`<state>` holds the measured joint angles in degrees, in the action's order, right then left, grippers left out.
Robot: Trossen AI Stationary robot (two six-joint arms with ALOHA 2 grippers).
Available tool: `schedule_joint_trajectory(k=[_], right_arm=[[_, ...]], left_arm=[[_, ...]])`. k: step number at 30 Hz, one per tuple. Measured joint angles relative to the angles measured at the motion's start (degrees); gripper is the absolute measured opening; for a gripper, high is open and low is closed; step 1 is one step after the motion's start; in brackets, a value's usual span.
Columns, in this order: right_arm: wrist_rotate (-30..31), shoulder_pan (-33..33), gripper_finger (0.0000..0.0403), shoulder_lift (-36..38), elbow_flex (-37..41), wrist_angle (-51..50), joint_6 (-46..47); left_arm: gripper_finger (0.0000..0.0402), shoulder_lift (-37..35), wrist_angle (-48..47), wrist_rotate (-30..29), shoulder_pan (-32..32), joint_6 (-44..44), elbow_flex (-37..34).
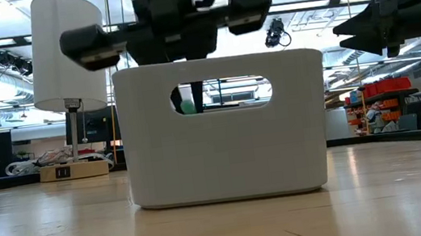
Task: Pick & Place Markers
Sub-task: Put the green pen into the gray bin, then return to Home Position
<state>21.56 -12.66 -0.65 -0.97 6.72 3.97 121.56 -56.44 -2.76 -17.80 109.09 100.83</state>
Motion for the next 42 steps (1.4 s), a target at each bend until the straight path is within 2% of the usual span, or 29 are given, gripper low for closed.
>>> schedule_joint_trajectory(k=[13,22,33,42], right_arm=[[0.00,-0.01,0.0302,-0.02,0.00,0.00,0.01],[0.00,0.01,0.0302,-0.02,0.00,0.00,0.02],[0.00,-0.01,0.0302,-0.02,0.00,0.04,0.00],[0.00,-0.01,0.0302,-0.02,0.00,0.02,0.02]], left_arm=[[0.0035,0.09,5.87,1.10,0.39,0.84,-6.74],[0.0035,1.79,6.84,1.21,0.52,0.82,-6.55],[0.0093,2.37,7.09,1.17,0.57,-0.24,-6.64],[0.0115,2.56,3.22,0.96,1.05,-2.99,-3.22]])
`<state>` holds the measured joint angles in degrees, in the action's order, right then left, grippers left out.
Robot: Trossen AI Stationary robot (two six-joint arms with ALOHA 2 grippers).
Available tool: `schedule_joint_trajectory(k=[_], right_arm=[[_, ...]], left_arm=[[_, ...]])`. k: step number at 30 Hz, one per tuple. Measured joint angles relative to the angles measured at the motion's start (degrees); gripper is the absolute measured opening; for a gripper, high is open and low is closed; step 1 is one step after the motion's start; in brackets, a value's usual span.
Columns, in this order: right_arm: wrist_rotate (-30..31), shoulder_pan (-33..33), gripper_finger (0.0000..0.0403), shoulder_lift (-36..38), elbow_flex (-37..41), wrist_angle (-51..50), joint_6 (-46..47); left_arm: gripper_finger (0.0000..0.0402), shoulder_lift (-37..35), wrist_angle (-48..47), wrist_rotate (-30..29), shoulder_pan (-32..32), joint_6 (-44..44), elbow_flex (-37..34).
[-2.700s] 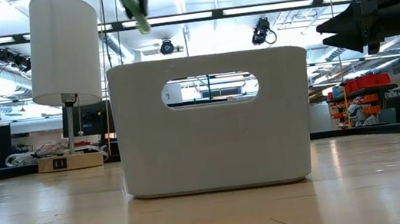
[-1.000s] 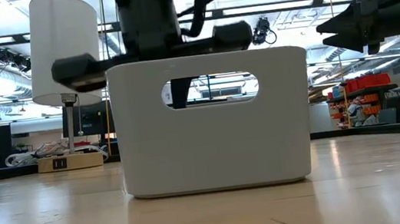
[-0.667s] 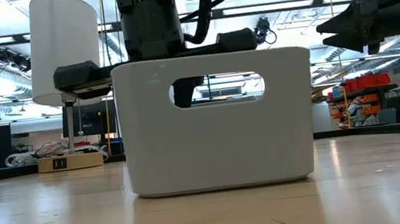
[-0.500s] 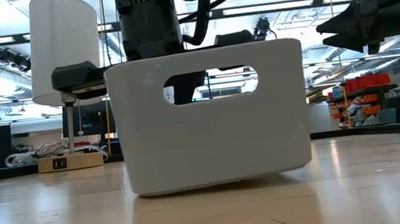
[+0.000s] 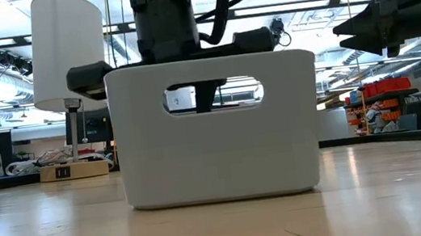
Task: Pick & Place Markers
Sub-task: Return to Home Position
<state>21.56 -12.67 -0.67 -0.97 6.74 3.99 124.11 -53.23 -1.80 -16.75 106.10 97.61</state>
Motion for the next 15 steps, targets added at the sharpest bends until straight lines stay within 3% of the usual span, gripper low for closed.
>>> schedule_joint_trajectory(k=[9,15], right_arm=[[0.00,0.00,0.0302,0.01,0.00,0.01,-0.01],[0.00,0.02,0.0302,0.00,0.00,0.00,-0.02]], left_arm=[[0.0108,-0.08,-6.80,-1.20,-0.03,-1.31,6.19],[0.0108,-0.15,-15.49,-3.42,-0.13,-9.46,14.47]])
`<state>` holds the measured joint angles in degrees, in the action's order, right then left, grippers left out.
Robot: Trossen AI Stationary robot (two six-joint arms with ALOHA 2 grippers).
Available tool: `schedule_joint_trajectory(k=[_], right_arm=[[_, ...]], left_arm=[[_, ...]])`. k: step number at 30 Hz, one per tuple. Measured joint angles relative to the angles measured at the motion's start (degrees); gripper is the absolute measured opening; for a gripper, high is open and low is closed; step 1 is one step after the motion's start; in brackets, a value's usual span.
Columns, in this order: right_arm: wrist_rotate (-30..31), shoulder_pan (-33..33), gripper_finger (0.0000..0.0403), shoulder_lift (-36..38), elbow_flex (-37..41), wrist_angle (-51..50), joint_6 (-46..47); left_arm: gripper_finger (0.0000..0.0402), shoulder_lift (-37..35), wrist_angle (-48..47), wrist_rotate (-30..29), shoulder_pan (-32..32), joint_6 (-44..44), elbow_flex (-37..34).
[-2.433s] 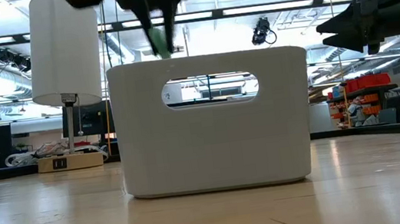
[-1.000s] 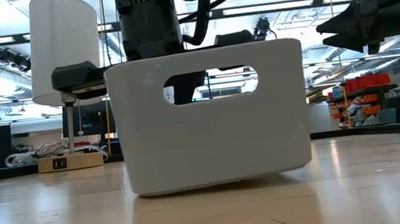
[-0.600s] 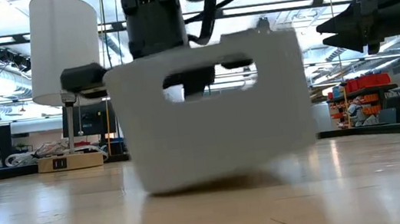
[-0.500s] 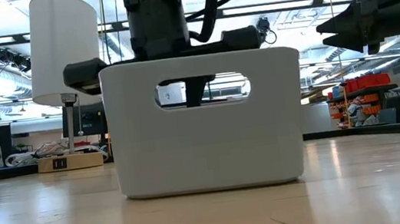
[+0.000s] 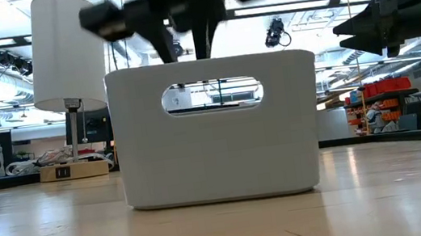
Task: Pick & Place Markers
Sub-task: Return to Home Position
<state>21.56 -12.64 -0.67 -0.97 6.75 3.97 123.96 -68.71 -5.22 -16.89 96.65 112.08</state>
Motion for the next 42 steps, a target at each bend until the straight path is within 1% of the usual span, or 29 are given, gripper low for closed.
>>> schedule_joint_trajectory(k=[3,5,8,10,14,17,20,22,25,33,35,37,42], right_arm=[[0.00,0.00,0.0302,0.00,0.00,0.00,0.02],[0.00,-0.02,0.0302,0.00,0.00,0.01,0.02],[0.00,-0.02,0.0302,0.00,0.00,0.02,0.01],[0.00,0.00,0.0302,0.00,0.00,0.00,0.02],[0.00,-0.01,0.0302,0.00,0.00,0.02,0.01],[0.00,-0.01,0.0302,0.00,0.00,0.01,0.02],[0.00,0.00,0.0302,0.00,0.00,0.01,0.00],[0.00,0.00,0.0302,0.00,0.00,0.01,0.00],[0.00,-0.01,0.0302,0.00,0.00,0.00,0.00],[0.00,-0.02,0.0302,0.00,0.00,0.00,0.00],[0.00,0.00,0.0302,0.00,0.00,0.02,0.00],[0.00,0.00,0.0302,0.00,0.00,0.02,0.00],[0.00,-0.02,0.0302,0.00,0.00,0.02,0.00]], left_arm=[[0.0109,-0.10,-4.05,-2.10,-0.17,-4.69,3.96],[0.0114,-0.11,-5.27,-2.97,-0.35,-9.29,5.79],[0.0133,-0.20,-5.45,-3.53,-0.53,-17.14,7.95],[0.0157,-0.20,-5.41,-3.28,-0.70,-22.46,8.78],[0.0220,-0.20,-5.51,-1.74,-1.01,-33.89,10.20],[0.0264,-0.20,-5.26,1.11,-1.36,-45.13,11.26],[0.0293,-0.20,-4.84,4.82,-1.67,-56.60,11.66],[0.0303,-0.20,-4.83,7.82,-1.81,-63.30,11.74],[0.0307,-0.40,-4.84,9.61,-2.08,-71.23,11.74],[0.0305,-1.21,-4.71,8.01,-2.30,-80.99,11.72],[0.0305,-2.68,-4.44,7.99,-2.57,-84.41,10.49],[0.0305,-5.15,-2.64,7.36,-2.64,-87.92,7.20],[0.0305,-12.81,5.64,6.69,-1.22,-89.61,-6.55]])
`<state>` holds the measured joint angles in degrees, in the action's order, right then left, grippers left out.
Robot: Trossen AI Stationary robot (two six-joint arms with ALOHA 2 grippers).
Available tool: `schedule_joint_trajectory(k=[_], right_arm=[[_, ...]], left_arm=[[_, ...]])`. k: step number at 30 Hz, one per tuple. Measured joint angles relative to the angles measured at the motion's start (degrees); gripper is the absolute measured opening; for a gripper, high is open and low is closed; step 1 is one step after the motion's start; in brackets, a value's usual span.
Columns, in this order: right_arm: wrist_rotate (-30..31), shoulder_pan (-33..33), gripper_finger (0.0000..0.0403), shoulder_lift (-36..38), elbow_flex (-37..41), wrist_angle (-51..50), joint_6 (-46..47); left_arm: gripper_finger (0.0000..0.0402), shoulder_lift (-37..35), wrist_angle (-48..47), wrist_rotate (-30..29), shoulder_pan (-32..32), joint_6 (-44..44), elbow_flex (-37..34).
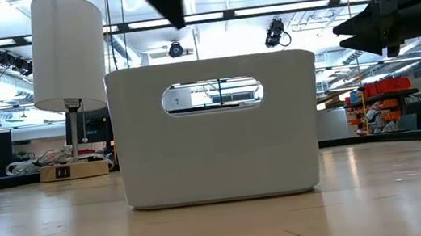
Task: Pick & Place Markers
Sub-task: Return to Home Position
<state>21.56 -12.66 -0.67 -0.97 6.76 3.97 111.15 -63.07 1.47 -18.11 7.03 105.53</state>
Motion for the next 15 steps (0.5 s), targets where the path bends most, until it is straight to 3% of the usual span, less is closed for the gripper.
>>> schedule_joint_trajectory(k=[7,15], right_arm=[[0.01,0.00,0.0302,0.00,0.00,-0.04,0.01],[0.00,0.00,0.0302,0.00,0.00,-0.02,0.00]], left_arm=[[0.0305,-14.84,8.73,-3.09,4.93,-0.41,-21.27],[0.0305,-35.54,17.09,-13.11,11.94,-5.78,-41.58]])
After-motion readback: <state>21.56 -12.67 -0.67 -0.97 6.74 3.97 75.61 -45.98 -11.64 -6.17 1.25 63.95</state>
